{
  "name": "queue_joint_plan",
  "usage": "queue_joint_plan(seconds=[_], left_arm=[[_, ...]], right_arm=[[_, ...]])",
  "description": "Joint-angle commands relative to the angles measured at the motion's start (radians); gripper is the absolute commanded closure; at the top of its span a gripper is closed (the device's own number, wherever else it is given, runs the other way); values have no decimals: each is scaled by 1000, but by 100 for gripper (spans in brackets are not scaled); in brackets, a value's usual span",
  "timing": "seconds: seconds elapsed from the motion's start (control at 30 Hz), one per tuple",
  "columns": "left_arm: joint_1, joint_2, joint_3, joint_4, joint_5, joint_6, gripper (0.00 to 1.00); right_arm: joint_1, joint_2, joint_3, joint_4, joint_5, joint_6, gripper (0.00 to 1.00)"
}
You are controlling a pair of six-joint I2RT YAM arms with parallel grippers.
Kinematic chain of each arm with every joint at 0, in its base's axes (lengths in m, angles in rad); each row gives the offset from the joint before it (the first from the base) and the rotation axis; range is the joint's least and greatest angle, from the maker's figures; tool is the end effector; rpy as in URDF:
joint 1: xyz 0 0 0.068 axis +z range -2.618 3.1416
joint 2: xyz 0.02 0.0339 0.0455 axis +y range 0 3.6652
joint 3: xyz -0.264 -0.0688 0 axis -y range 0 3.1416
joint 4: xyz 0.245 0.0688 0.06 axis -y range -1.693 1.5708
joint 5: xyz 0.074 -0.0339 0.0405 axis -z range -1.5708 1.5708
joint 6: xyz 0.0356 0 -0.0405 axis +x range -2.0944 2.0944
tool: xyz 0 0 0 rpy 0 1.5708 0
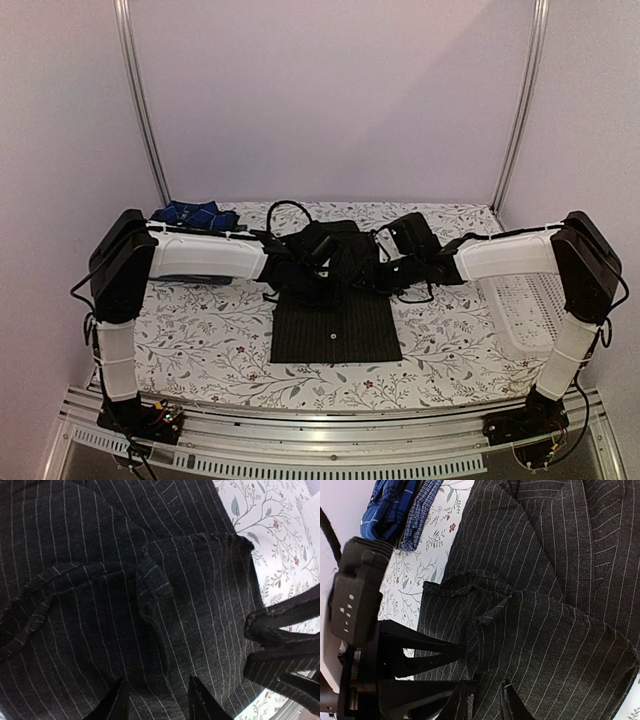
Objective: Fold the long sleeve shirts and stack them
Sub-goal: Smooth out the 2/3-rectangle-folded shirt at the center of the board.
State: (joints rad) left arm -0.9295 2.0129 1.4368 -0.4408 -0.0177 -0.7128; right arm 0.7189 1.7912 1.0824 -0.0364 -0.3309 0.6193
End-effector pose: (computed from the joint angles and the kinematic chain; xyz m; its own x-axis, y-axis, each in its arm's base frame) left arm 0.2570 -0.3432 0.1758 -0.9052 0.1196 -0.4078 0.2692 0.9038 -0.3326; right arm 0.2798 0.2602 0.1842 -0.8814 -0.0418 -0.4706 -0.3573 0.7107 0.6060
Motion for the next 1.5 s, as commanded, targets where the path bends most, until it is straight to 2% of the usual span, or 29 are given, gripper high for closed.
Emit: queue_joint_plan(seconds=[0.0, 0.27, 0.6, 0.83, 1.13, 1.3, 1.47], left_arm=[[-26, 40, 32, -33, -26, 19, 60], [-29, 63, 60, -84, -89, 22, 64], [-22, 15, 15, -72, -121, -4, 81], [-14, -11, -21, -41, -114, -25, 87], [9, -84, -148, 101, -49, -72, 88], [13, -102, -177, 134, -45, -87, 92], [13, -117, -193, 163, -45, -79, 89]], right_arm=[[-3, 31, -9, 64, -31, 29, 79], [-3, 83, 13, 81, -51, 40, 78], [0, 136, 36, 87, -69, 35, 78], [7, 161, 50, 89, -76, 28, 78], [16, 200, 99, 79, -84, 15, 72], [16, 234, 128, 73, -83, 13, 72], [16, 280, 186, 46, -76, 6, 72]])
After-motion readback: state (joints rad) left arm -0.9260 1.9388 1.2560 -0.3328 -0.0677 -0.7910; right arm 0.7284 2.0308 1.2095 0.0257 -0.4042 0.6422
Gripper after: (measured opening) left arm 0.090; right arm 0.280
